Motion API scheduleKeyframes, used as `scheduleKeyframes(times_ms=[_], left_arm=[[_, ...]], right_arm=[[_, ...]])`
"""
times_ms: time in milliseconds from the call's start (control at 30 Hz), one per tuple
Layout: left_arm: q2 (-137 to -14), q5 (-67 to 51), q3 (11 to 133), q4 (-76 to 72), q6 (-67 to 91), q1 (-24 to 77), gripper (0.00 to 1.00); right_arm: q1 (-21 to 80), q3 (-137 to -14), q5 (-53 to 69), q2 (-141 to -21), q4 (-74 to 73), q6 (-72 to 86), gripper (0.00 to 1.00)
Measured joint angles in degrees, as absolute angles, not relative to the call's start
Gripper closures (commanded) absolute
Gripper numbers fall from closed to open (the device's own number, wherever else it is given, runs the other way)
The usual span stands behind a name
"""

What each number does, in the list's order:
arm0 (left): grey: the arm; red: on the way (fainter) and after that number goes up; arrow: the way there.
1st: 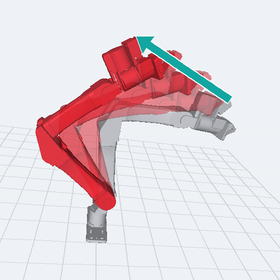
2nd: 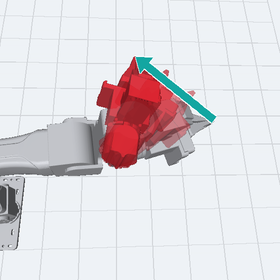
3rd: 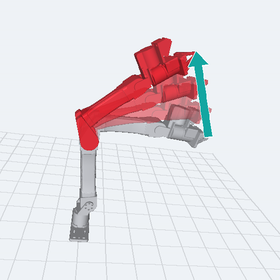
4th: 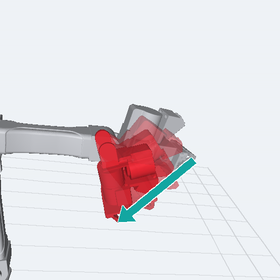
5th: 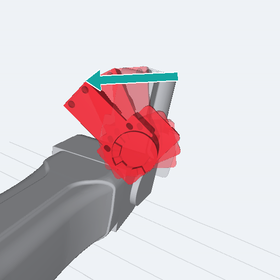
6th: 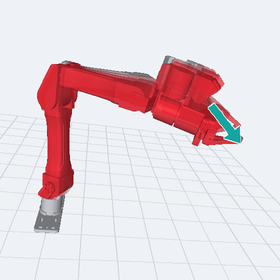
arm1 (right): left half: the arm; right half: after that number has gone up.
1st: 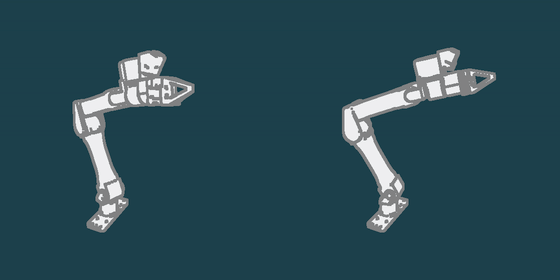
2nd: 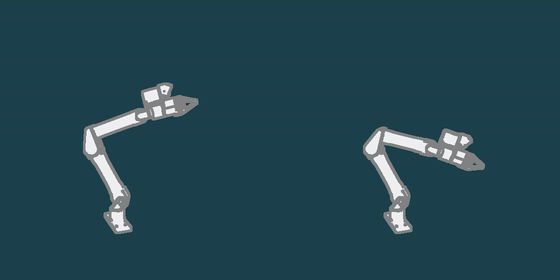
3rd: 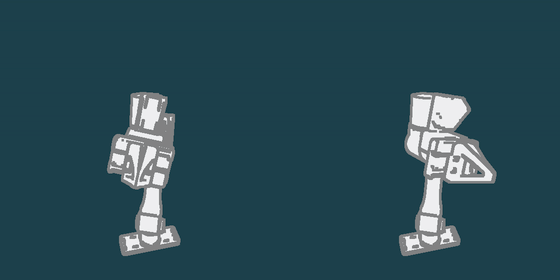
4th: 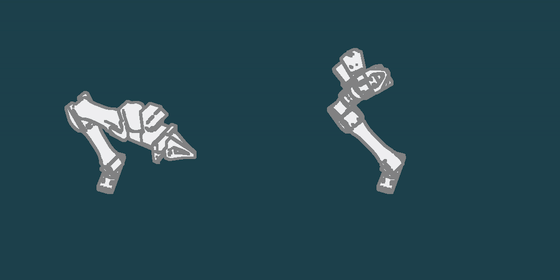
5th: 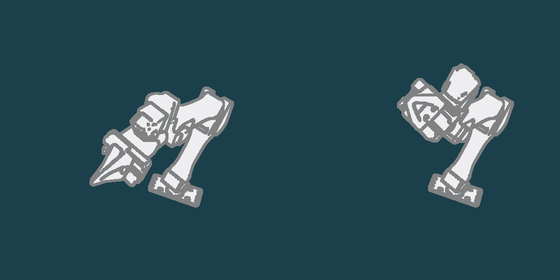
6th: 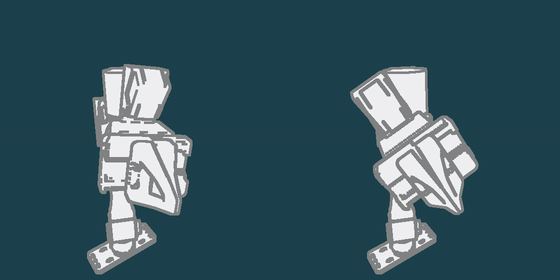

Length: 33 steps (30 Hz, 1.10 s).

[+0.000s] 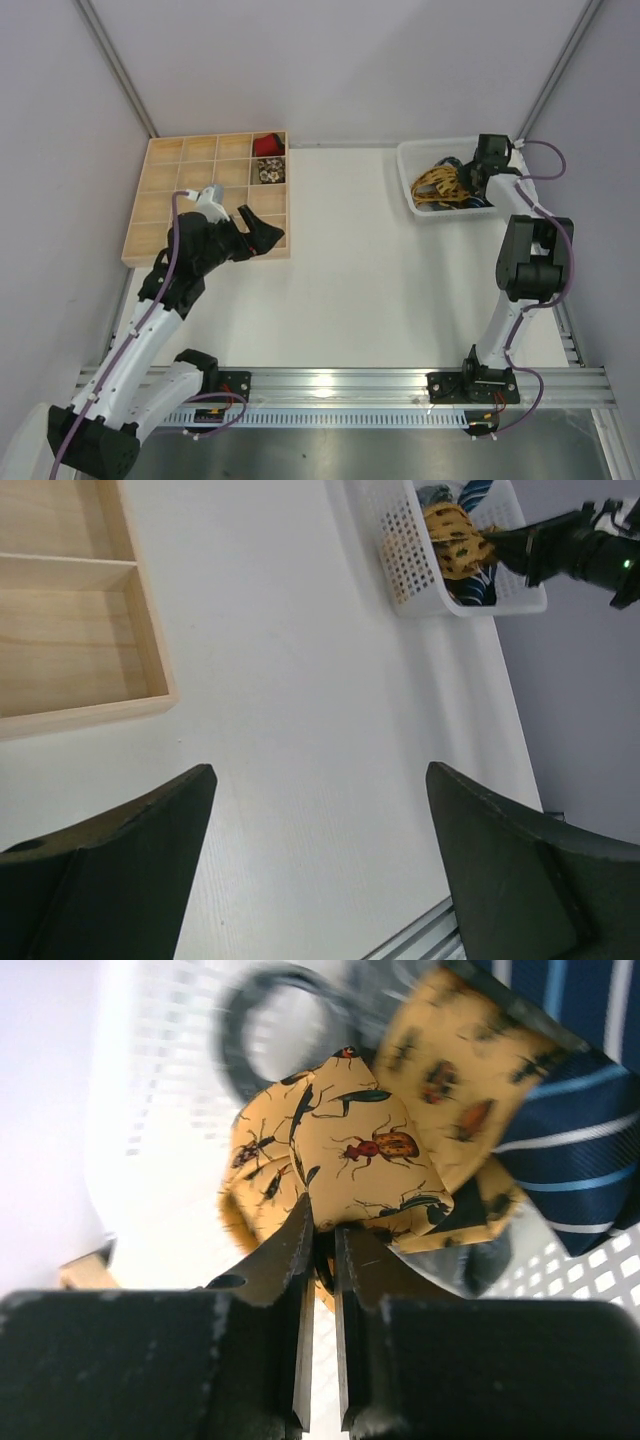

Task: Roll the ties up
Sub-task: Grab a tie with the right arm, then move the tie to the center of the board

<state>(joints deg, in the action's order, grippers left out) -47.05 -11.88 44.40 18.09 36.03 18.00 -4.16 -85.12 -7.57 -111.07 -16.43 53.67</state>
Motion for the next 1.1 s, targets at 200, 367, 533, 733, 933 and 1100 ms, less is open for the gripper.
scheduleKeyframes(times_ms=[200, 367, 533, 733, 933, 1100], left_arm=[[-52.29, -21.41, 46.65, 15.73, 34.85, 18.68, 0.12], [-55.92, -27.99, 48.8, 11.03, 36.42, 20.43, 0.14], [-59.83, -31.68, 52.42, 4.67, 40.14, 25.36, 0.13], [-64.1, -30.98, 56.36, -7.55, 45.87, 35.92, 0.06], [-70.72, -26.46, 56.4, -21.28, 50.22, 43.42, 0.05], [-78.56, -23.94, 56.38, -30.09, 54.74, 45.76, 0.05]], right_arm=[[-4.91, -89.27, -4.67, -105.14, -16.88, 52.64, 1.0], [-6.7, -93.45, 2.92, -99.44, -16.47, 54.74, 1.0], [-7.77, -93.65, 10.07, -92.77, -15.42, 60.31, 1.0], [-5.63, -86.65, 14.74, -79.11, -11.09, 67.35, 1.0], [0.47, -76.79, 17.21, -67.11, -8.01, 72.05, 1.0], [4.27, -72.05, 17.93, -64.97, -8.29, 72.36, 1.0]])
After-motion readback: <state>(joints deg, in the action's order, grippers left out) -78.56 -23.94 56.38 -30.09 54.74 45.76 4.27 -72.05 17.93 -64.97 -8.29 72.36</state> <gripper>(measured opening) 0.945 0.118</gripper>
